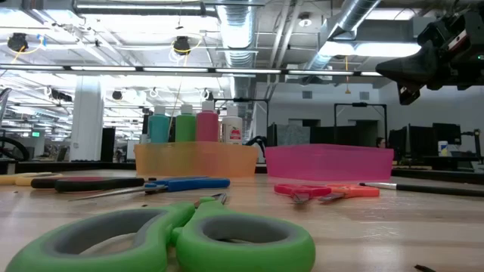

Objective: Pick & Place Paint Supplies
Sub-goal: Put the makeup brush into the transparent bin

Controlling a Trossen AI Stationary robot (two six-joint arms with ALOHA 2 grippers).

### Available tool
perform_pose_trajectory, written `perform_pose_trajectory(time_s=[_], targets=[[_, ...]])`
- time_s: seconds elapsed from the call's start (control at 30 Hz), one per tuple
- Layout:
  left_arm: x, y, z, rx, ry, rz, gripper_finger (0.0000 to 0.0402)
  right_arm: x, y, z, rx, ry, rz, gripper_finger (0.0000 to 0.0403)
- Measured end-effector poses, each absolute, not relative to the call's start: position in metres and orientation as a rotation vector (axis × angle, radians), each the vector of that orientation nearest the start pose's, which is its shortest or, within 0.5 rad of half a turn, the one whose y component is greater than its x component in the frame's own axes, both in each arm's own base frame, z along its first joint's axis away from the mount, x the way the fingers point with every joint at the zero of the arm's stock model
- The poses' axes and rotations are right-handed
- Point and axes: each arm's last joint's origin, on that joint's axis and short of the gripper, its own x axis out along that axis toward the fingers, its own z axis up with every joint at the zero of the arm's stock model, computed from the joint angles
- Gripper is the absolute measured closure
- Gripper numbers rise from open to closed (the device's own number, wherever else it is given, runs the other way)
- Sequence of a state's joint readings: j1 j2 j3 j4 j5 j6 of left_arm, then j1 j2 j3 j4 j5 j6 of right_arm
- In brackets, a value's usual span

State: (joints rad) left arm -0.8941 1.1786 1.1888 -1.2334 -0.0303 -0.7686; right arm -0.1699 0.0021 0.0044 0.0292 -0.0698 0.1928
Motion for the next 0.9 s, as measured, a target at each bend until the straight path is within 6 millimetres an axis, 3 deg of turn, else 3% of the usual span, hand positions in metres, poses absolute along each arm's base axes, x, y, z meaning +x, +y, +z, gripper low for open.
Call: perform_pose_trajectory(time_s=[0.4,0.67,0.9], targets=[[0.117,-0.162,0.241,-0.155,1.471,-0.359,0.0397,0.096,-0.014,0.168,0.189,-0.041,-0.097,0.0403],[0.121,-0.171,0.215,-0.26,1.424,-0.502,0.0396,0.096,-0.014,0.168,0.189,-0.041,-0.097,0.0403],[0.119,-0.168,0.196,-0.266,1.417,-0.512,0.0388,0.096,-0.014,0.168,0.189,-0.042,-0.097,0.0403]])
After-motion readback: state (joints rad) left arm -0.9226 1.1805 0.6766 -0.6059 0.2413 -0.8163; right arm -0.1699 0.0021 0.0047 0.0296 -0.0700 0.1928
